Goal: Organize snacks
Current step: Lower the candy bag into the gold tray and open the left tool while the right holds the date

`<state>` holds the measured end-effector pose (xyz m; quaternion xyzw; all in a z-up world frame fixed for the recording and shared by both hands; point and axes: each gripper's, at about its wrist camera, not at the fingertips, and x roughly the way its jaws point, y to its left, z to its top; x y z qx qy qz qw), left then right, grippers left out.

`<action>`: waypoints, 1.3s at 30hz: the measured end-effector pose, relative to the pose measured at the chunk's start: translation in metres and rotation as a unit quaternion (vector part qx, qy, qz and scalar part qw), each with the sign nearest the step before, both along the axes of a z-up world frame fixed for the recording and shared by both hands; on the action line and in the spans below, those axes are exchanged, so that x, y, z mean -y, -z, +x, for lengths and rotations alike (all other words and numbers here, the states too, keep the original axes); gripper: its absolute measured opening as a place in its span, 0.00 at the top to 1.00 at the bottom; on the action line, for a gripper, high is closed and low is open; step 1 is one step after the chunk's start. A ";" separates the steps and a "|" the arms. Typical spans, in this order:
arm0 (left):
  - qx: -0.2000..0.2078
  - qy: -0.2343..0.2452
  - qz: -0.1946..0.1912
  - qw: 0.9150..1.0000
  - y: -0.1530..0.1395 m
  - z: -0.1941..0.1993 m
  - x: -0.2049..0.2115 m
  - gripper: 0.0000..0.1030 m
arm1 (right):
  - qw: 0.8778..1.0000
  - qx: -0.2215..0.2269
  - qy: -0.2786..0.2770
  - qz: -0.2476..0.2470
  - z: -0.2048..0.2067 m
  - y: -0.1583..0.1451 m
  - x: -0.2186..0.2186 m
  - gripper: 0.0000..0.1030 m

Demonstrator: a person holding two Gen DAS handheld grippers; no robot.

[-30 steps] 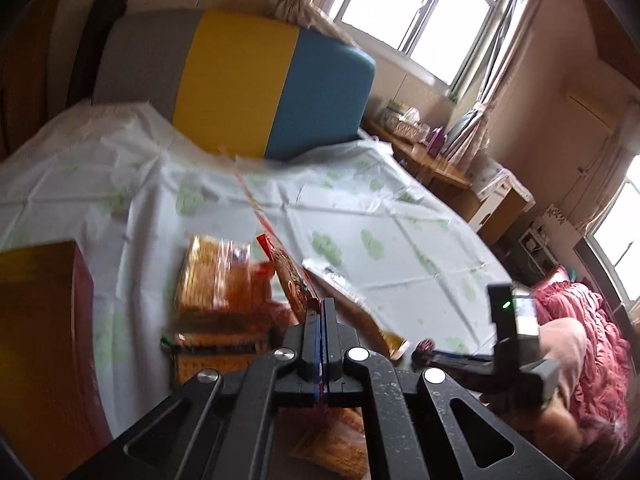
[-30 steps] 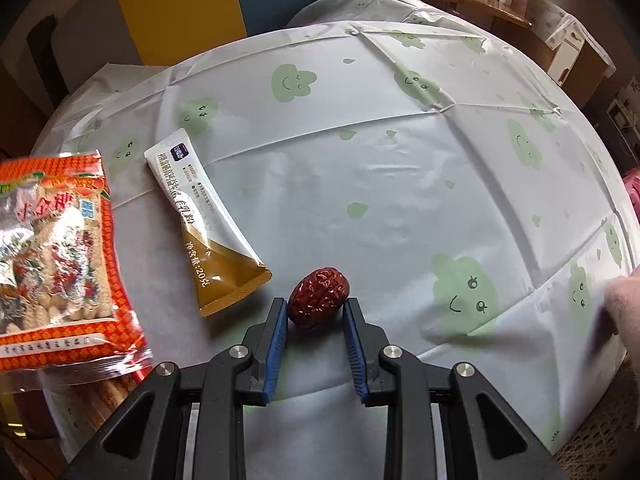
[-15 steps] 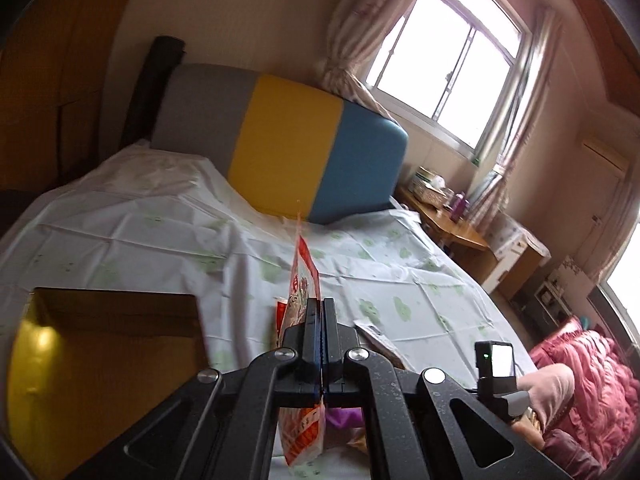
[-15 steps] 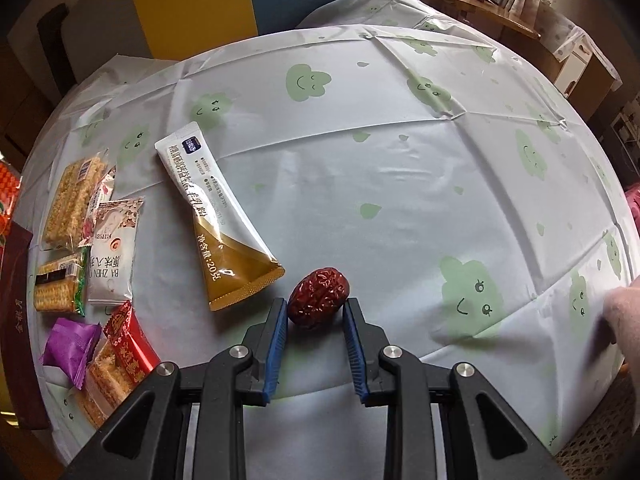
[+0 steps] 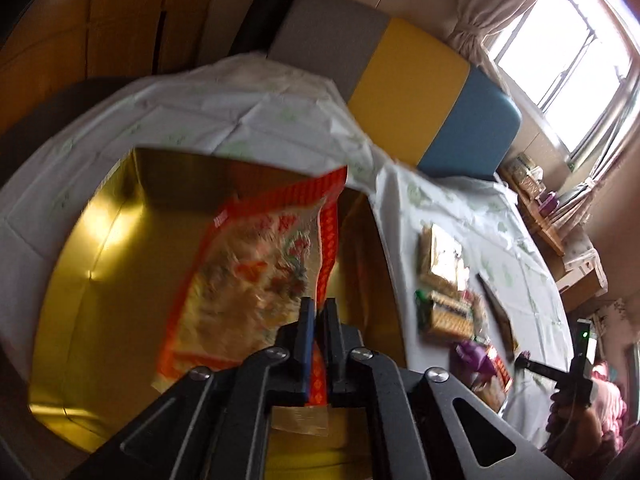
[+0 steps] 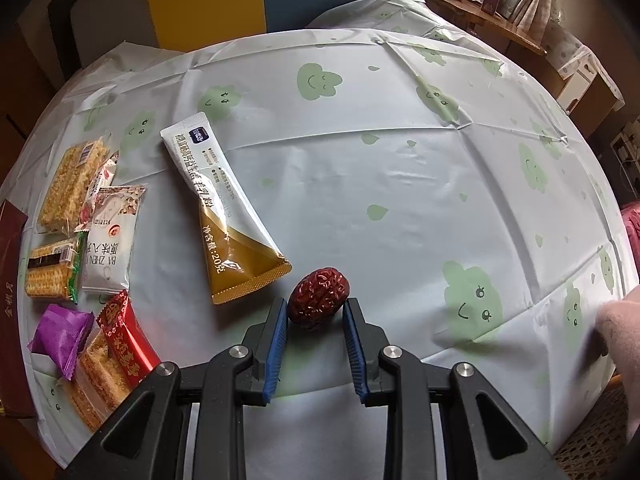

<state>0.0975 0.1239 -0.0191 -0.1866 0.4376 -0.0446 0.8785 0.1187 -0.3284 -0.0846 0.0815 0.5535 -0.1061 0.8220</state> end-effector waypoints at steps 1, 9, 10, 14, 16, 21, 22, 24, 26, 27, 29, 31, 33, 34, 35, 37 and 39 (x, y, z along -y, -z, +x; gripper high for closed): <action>-0.006 0.005 -0.011 1.000 0.007 -0.004 0.001 0.96 | 1.000 0.000 -0.001 -0.001 0.000 0.000 -0.001 0.72; -0.015 0.006 0.003 1.000 0.017 -0.016 0.021 0.92 | 1.000 -0.001 -0.004 -0.006 0.000 0.003 -0.005 0.73; -0.011 0.005 0.018 1.000 0.016 -0.019 0.025 0.92 | 1.000 0.000 -0.005 -0.006 -0.001 0.003 -0.005 0.73; 0.006 0.001 0.062 0.998 0.008 -0.029 0.041 0.81 | 1.000 0.000 -0.005 -0.006 -0.001 0.003 -0.005 0.73; 0.010 0.002 0.079 0.997 0.006 -0.033 0.046 0.75 | 1.000 0.000 -0.005 -0.005 -0.002 0.002 -0.003 0.73; 0.005 0.001 0.098 0.995 0.004 -0.039 0.055 0.74 | 1.000 0.004 -0.006 0.003 -0.003 -0.001 0.000 0.73; 0.006 0.003 0.102 0.995 0.003 -0.040 0.057 0.74 | 1.000 0.007 -0.005 0.006 -0.004 -0.003 0.001 0.73; 0.007 0.006 0.112 0.994 0.004 -0.044 0.061 0.74 | 1.000 0.015 -0.006 0.010 -0.005 -0.006 0.002 0.73; 0.009 0.009 0.117 0.993 0.004 -0.047 0.064 0.74 | 1.000 0.020 -0.003 0.016 -0.006 -0.008 0.002 0.73; 0.009 0.011 0.118 0.993 0.004 -0.048 0.065 0.74 | 1.000 0.023 -0.003 0.018 -0.006 -0.009 0.003 0.73; 0.008 0.014 0.118 0.993 0.005 -0.049 0.067 0.72 | 0.999 0.031 -0.003 0.021 -0.008 -0.013 0.002 0.73; 0.010 0.016 0.117 0.993 0.004 -0.050 0.067 0.69 | 0.999 0.038 -0.002 0.026 -0.010 -0.016 0.003 0.73; 0.014 0.015 0.118 0.993 0.004 -0.051 0.068 0.65 | 0.998 0.052 0.001 0.032 -0.014 -0.021 0.004 0.73; 0.015 0.014 0.119 0.993 0.004 -0.051 0.067 0.65 | 0.998 0.058 -0.001 0.038 -0.016 -0.024 0.003 0.73; 0.015 0.012 0.120 0.993 0.004 -0.051 0.067 0.65 | 0.997 0.065 -0.004 0.044 -0.017 -0.026 0.001 0.73; 0.014 0.009 0.121 0.993 0.004 -0.051 0.066 0.65 | 0.995 0.081 -0.018 0.049 -0.019 -0.033 -0.004 0.73; 0.013 0.005 0.124 0.992 0.005 -0.051 0.064 0.65 | 0.993 0.092 -0.037 0.063 -0.020 -0.038 -0.012 0.73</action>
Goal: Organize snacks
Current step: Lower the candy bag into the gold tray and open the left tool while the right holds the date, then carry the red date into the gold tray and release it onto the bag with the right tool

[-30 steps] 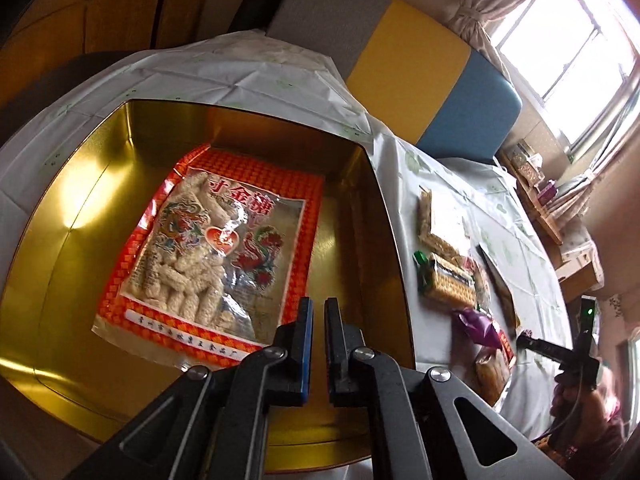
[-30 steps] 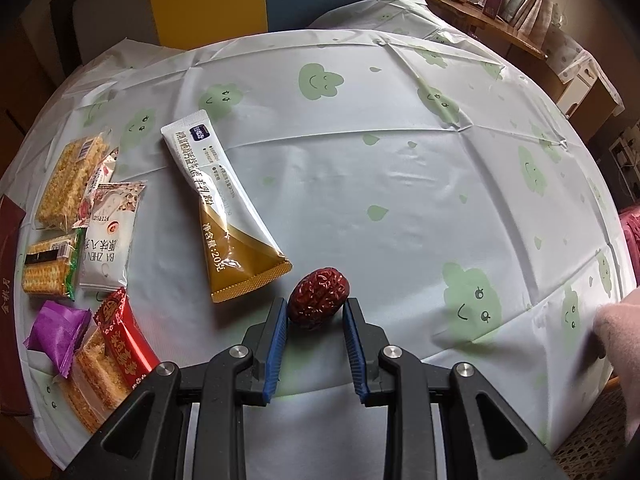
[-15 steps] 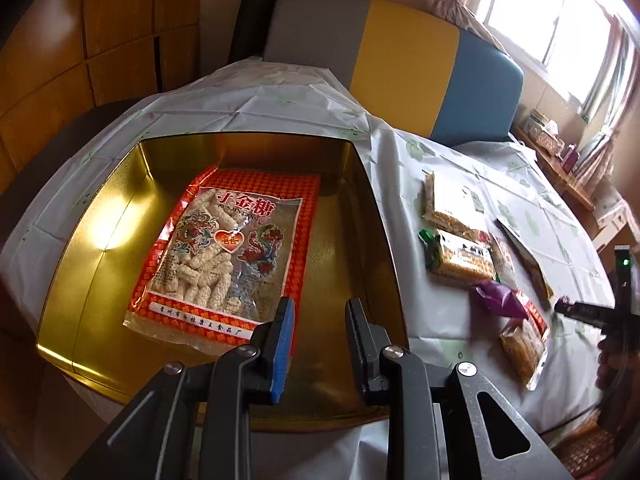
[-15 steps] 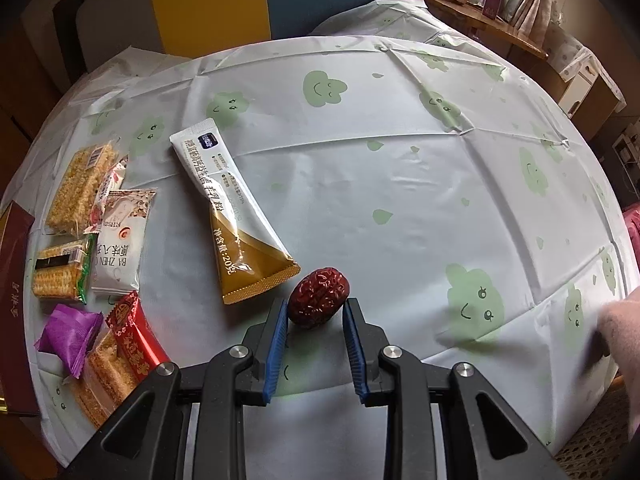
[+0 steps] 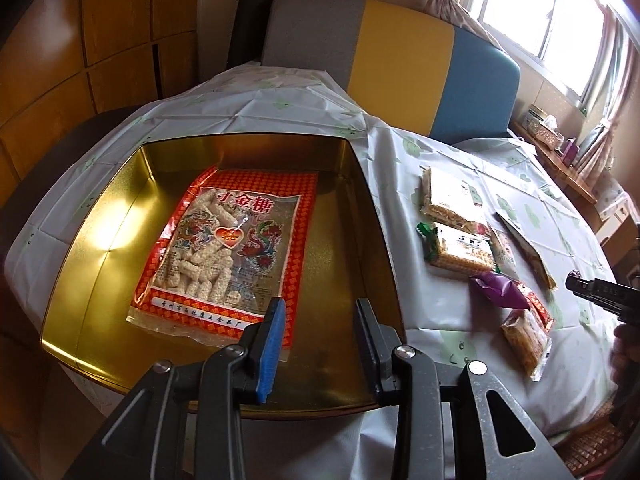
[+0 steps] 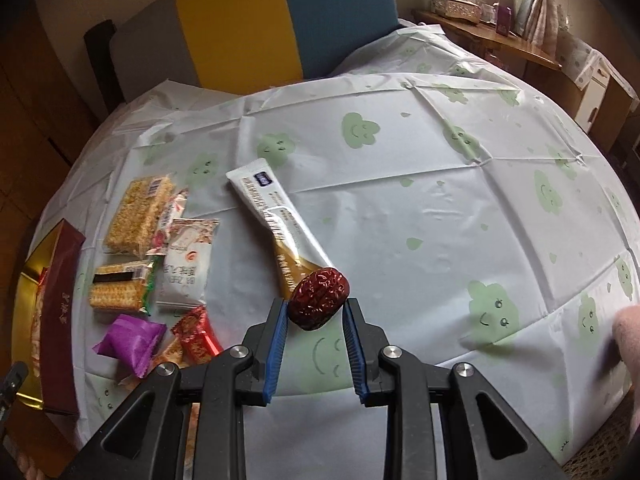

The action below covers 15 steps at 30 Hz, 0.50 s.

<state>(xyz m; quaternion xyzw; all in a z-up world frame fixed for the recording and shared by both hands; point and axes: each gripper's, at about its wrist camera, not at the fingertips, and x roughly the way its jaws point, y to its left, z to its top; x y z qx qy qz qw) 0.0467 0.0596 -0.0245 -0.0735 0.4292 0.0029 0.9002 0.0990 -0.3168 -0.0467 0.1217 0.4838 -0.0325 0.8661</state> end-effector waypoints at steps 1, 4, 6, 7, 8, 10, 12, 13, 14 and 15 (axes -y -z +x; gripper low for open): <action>-0.001 -0.003 0.001 1.000 0.001 0.000 -0.001 0.65 | 1.000 0.003 -0.010 0.002 0.000 -0.002 -0.005 0.73; -0.004 -0.011 0.002 1.000 0.003 0.000 -0.005 0.65 | 0.999 0.005 -0.038 0.014 -0.001 -0.006 -0.025 0.73; -0.004 -0.017 0.003 1.000 0.003 0.000 -0.009 0.65 | 0.998 0.009 -0.063 0.021 -0.001 -0.010 -0.044 0.73; -0.004 -0.019 0.004 1.000 0.003 -0.001 -0.010 0.65 | 0.997 0.012 -0.078 0.022 0.000 -0.013 -0.055 0.73; -0.004 -0.023 0.005 1.000 0.004 -0.001 -0.013 0.65 | 0.995 0.013 -0.094 0.025 0.002 -0.015 -0.068 0.73; -0.004 -0.032 0.005 0.999 0.004 -0.003 -0.019 0.65 | 0.991 0.015 -0.131 0.033 0.004 -0.019 -0.095 0.73; -0.006 -0.043 0.002 0.999 0.005 -0.004 -0.027 0.65 | 0.985 0.019 -0.167 0.040 0.006 -0.023 -0.125 0.73; -0.007 -0.049 0.002 0.999 0.006 -0.004 -0.031 0.65 | 0.982 0.021 -0.185 0.045 0.008 -0.025 -0.139 0.73; -0.007 -0.055 0.001 0.998 0.006 -0.004 -0.035 0.65 | 0.978 0.023 -0.201 0.048 0.008 -0.029 -0.154 0.73; -0.006 -0.062 -0.001 0.998 0.007 -0.005 -0.040 0.65 | 0.974 0.026 -0.219 0.053 0.009 -0.032 -0.169 0.73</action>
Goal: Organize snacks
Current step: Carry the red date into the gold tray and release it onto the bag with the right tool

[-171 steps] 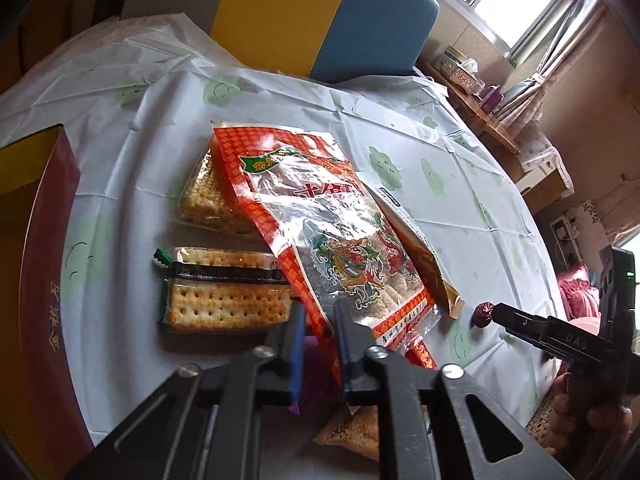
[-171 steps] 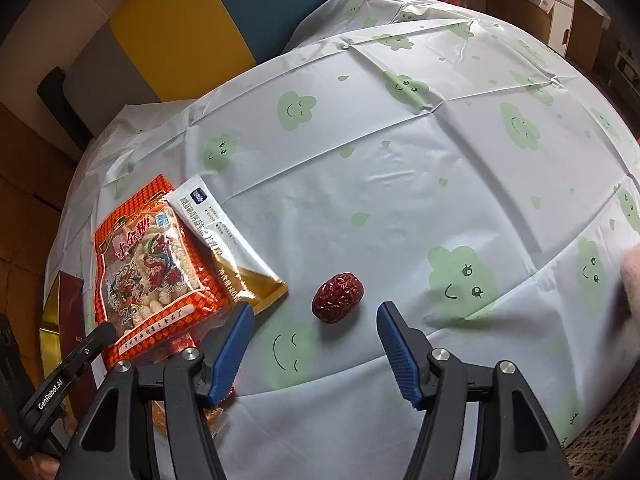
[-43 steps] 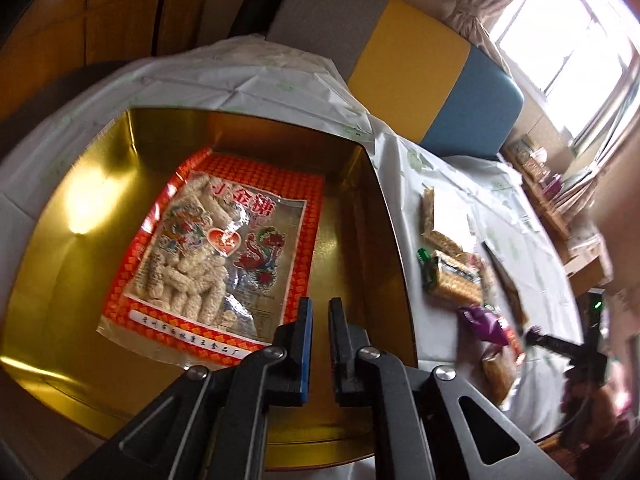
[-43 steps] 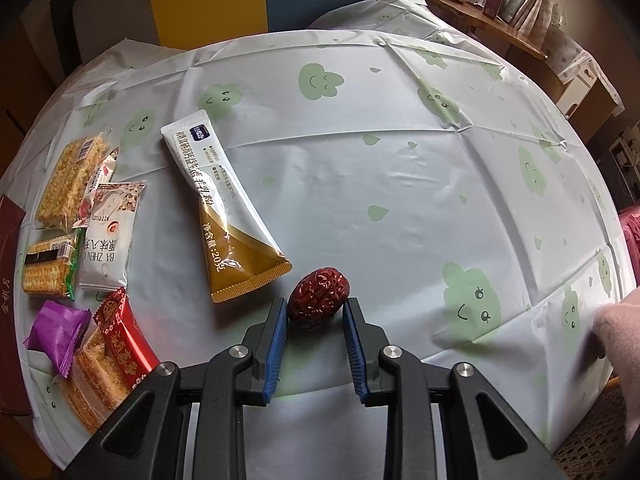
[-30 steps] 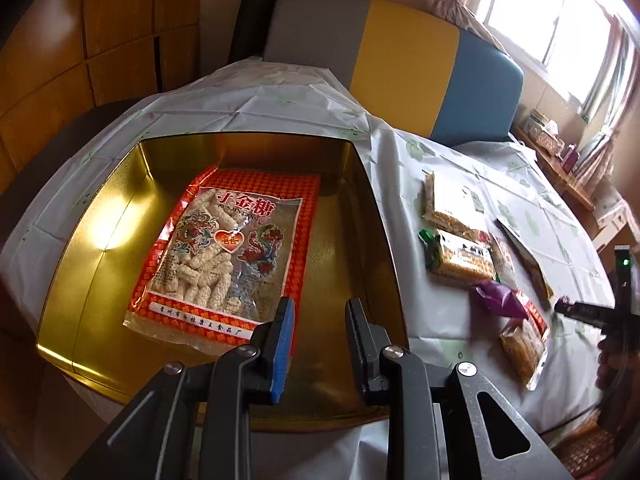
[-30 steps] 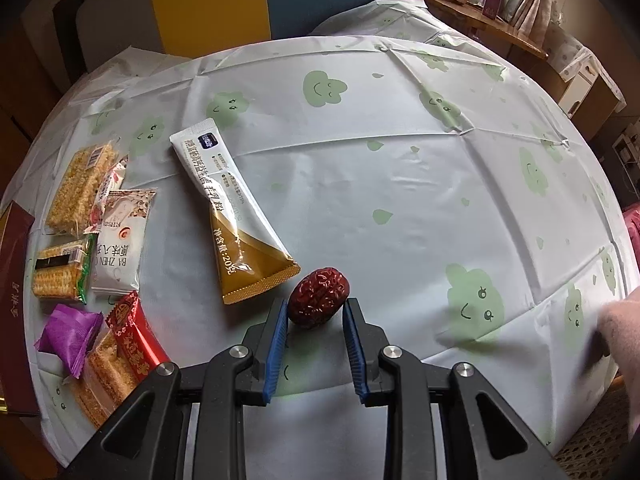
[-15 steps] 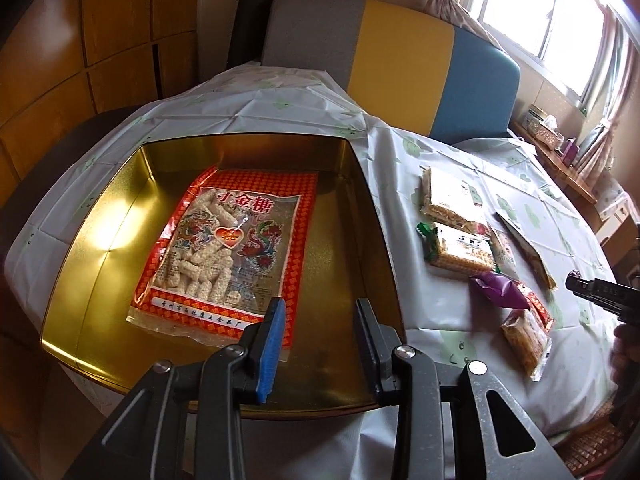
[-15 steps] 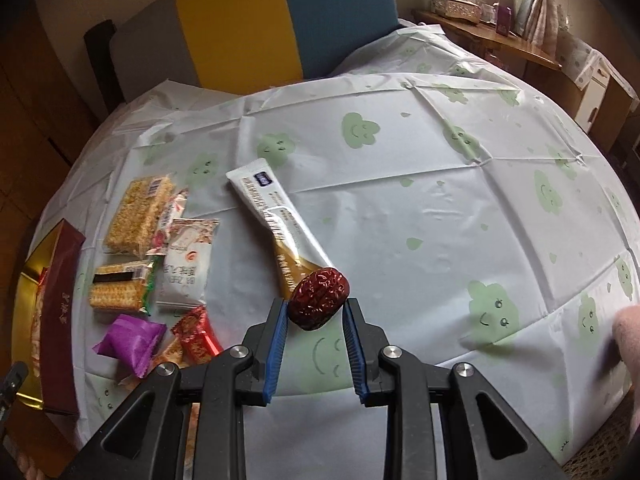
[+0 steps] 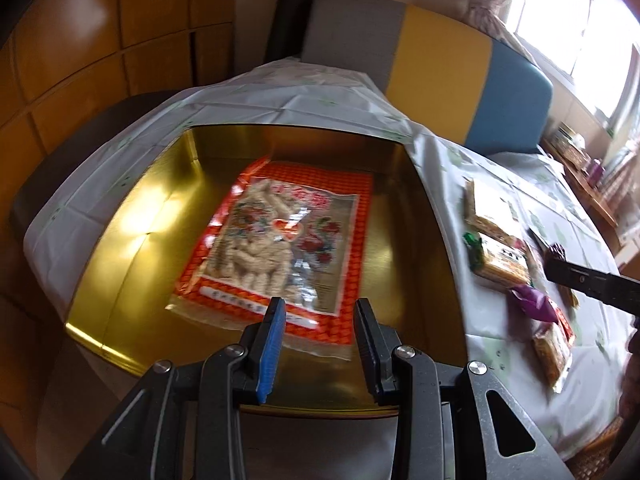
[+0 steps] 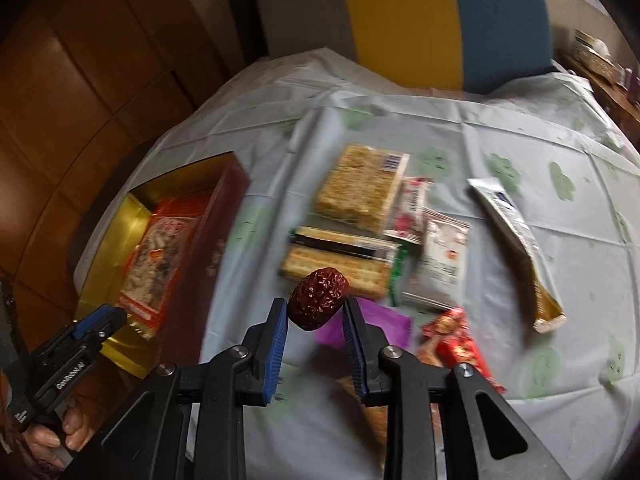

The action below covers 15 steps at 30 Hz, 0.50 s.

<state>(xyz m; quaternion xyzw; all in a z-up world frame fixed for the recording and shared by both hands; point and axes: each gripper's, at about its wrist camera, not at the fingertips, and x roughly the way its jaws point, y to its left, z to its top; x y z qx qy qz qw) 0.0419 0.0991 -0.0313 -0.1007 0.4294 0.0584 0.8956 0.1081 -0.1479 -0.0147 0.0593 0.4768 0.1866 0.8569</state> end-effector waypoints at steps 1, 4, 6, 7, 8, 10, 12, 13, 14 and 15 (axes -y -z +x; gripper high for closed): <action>0.001 -0.006 -0.001 1.000 0.000 -0.001 -0.004 0.65 | 1.000 0.003 -0.018 0.005 0.001 -0.004 -0.014 0.73; 0.006 -0.019 0.000 1.000 0.000 -0.002 -0.014 0.65 | 0.998 0.005 -0.061 0.019 0.008 -0.012 -0.053 0.73; 0.009 -0.026 0.002 1.000 0.001 -0.003 -0.019 0.65 | 0.996 0.006 -0.084 0.024 0.013 -0.016 -0.076 0.73; 0.009 -0.028 0.002 1.000 0.001 -0.003 -0.021 0.65 | 0.995 0.009 -0.093 0.020 0.016 -0.017 -0.088 0.73; 0.009 -0.029 0.002 1.000 0.001 -0.004 -0.023 0.65 | 0.995 0.011 -0.101 0.016 0.019 -0.017 -0.099 0.73; 0.009 -0.031 0.001 0.999 0.002 -0.004 -0.026 0.65 | 0.993 0.010 -0.113 0.011 0.027 -0.015 -0.119 0.73; 0.008 -0.033 0.001 0.999 0.002 -0.005 -0.028 0.65 | 0.993 0.014 -0.117 -0.002 0.035 -0.010 -0.135 0.72; 0.009 -0.034 0.002 0.999 0.002 -0.005 -0.028 0.65 | 0.993 0.016 -0.115 -0.008 0.040 -0.007 -0.141 0.72; 0.009 -0.033 0.003 0.999 0.002 -0.006 -0.028 0.65 | 0.993 0.017 -0.113 -0.013 0.044 -0.004 -0.146 0.71; 0.010 -0.033 0.004 0.999 0.002 -0.006 -0.029 0.65 | 0.994 0.019 -0.108 -0.019 0.048 -0.002 -0.150 0.69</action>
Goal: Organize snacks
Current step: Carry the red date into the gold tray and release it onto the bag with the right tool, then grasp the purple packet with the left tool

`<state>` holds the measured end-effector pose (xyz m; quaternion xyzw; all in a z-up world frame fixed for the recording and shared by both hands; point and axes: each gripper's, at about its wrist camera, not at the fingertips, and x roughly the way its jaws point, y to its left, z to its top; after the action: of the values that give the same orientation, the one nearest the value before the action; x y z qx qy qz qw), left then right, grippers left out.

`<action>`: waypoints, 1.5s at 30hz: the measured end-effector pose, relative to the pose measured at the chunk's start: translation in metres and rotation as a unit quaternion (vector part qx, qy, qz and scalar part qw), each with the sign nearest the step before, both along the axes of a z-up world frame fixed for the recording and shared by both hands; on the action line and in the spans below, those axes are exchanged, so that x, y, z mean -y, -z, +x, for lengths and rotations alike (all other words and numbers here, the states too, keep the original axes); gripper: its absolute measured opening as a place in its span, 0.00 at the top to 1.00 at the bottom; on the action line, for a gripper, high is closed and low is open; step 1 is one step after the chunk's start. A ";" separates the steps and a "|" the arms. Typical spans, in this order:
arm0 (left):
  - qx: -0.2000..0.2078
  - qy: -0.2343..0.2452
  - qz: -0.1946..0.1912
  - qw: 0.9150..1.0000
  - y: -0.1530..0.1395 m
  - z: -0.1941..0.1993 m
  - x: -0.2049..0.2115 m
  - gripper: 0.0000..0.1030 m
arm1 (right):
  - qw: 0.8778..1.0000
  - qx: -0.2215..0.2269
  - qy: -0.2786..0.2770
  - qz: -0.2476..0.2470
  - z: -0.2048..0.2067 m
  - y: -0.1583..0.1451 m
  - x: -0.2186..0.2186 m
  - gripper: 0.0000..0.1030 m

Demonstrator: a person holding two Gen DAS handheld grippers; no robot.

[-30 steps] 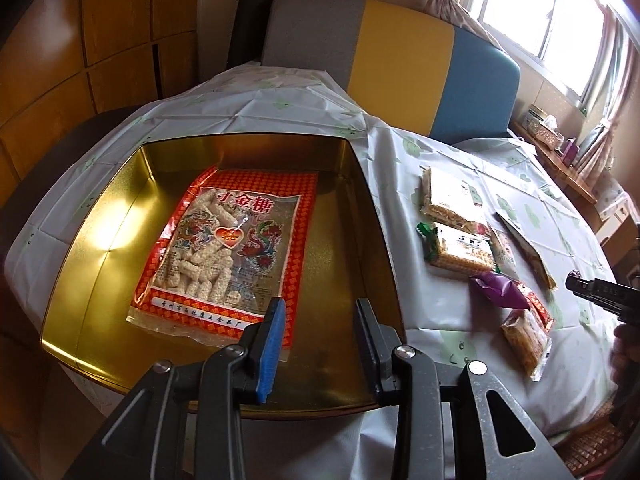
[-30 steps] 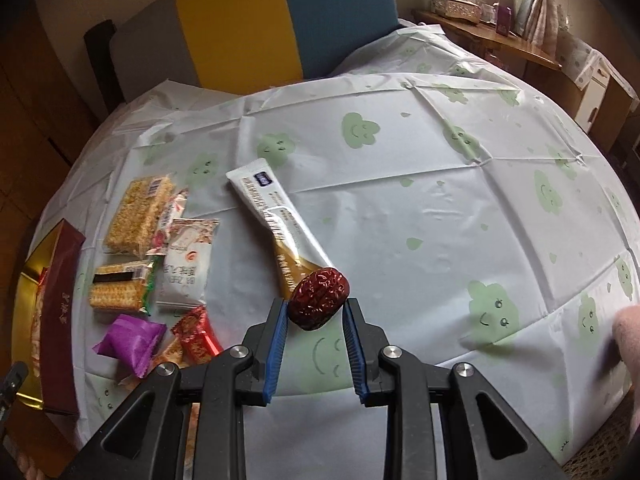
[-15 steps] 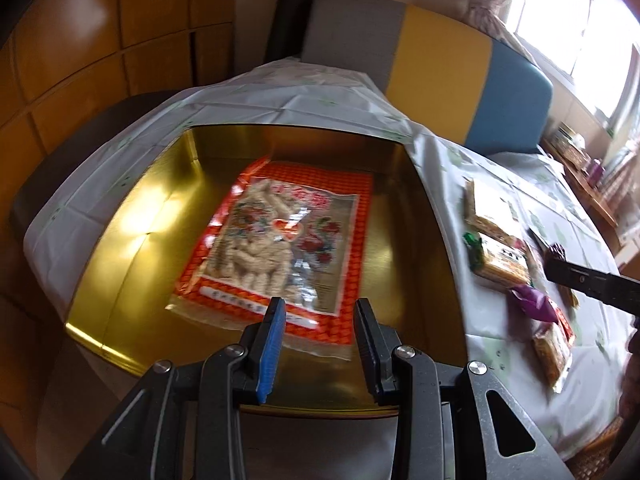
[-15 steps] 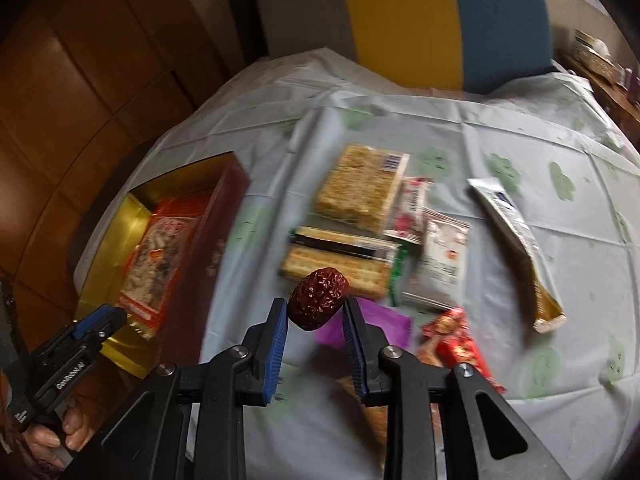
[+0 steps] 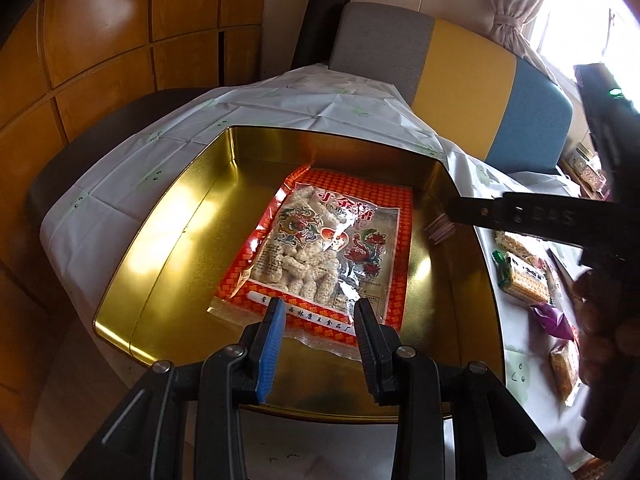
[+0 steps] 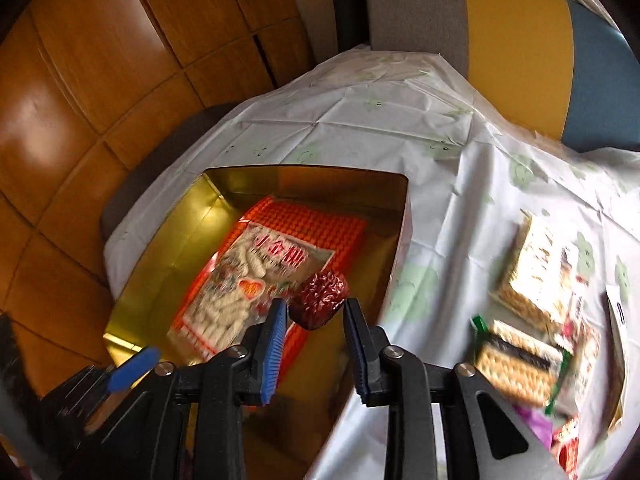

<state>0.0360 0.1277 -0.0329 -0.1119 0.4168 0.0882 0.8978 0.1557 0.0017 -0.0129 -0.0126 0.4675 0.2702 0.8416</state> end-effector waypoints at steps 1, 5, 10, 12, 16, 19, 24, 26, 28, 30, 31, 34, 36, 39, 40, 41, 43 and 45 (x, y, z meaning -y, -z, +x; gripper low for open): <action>0.000 0.001 0.002 1.000 0.000 0.000 0.000 0.65 | 1.000 0.003 0.007 -0.006 0.003 0.002 -0.001 0.66; -0.002 0.003 0.004 1.000 0.002 0.002 0.002 0.65 | 1.000 0.002 0.018 -0.006 0.004 0.006 0.004 0.63; -0.005 0.005 0.009 1.000 0.002 0.002 0.005 0.65 | 1.000 0.008 0.022 -0.004 -0.006 0.006 0.018 0.63; -0.005 0.008 0.013 1.000 0.001 0.003 0.008 0.65 | 1.000 0.014 0.023 -0.004 -0.012 0.003 0.023 0.63; -0.003 0.019 0.020 1.000 -0.001 0.002 0.016 0.64 | 0.999 0.030 0.026 -0.006 -0.025 -0.003 0.035 0.63; -0.001 0.028 0.025 0.999 -0.003 0.000 0.023 0.63 | 0.999 0.037 0.032 -0.009 -0.034 -0.006 0.047 0.61; 0.004 0.040 0.033 0.999 -0.008 -0.002 0.032 0.62 | 0.998 0.043 0.045 -0.012 -0.045 -0.006 0.066 0.61; 0.006 0.043 0.034 0.998 -0.009 -0.003 0.034 0.62 | 0.998 0.041 0.054 -0.012 -0.048 -0.005 0.073 0.61; 0.007 0.046 0.036 0.998 -0.010 -0.004 0.037 0.62 | 0.997 0.043 0.061 -0.013 -0.050 -0.004 0.080 0.59; 0.010 0.050 0.039 0.998 -0.012 -0.004 0.039 0.62 | 0.996 0.046 0.068 -0.017 -0.053 -0.004 0.088 0.57; 0.011 0.051 0.040 0.998 -0.013 -0.005 0.041 0.62 | 0.996 0.047 0.072 -0.018 -0.055 -0.005 0.092 0.57; 0.013 0.058 0.043 0.997 -0.014 -0.005 0.044 0.62 | 0.995 0.050 0.083 -0.025 -0.057 -0.005 0.105 0.56; 0.012 0.063 0.043 0.997 -0.014 -0.004 0.047 0.62 | 0.994 0.054 0.090 -0.032 -0.059 -0.006 0.115 0.56; 0.011 0.071 0.046 0.996 -0.014 -0.004 0.052 0.62 | 0.992 0.057 0.101 -0.042 -0.060 -0.007 0.131 0.56; 0.011 0.074 0.047 0.996 -0.015 -0.004 0.054 0.62 | 0.992 0.056 0.105 -0.045 -0.060 -0.007 0.137 0.56; 0.011 0.077 0.047 0.996 -0.015 -0.004 0.056 0.62 | 0.991 0.056 0.110 -0.048 -0.060 -0.007 0.144 0.56; 0.010 0.083 0.050 0.995 -0.015 -0.003 0.061 0.62 | 0.989 0.057 0.121 -0.056 -0.060 -0.007 0.158 0.56; 0.011 0.089 0.053 0.995 -0.016 -0.003 0.065 0.62 | 0.987 0.056 0.133 -0.064 -0.059 -0.007 0.173 0.56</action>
<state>0.0330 0.0629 -0.0173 -0.0279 0.4100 0.0289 0.9112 0.0970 -0.1710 -0.0055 -0.0192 0.4336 0.1240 0.8923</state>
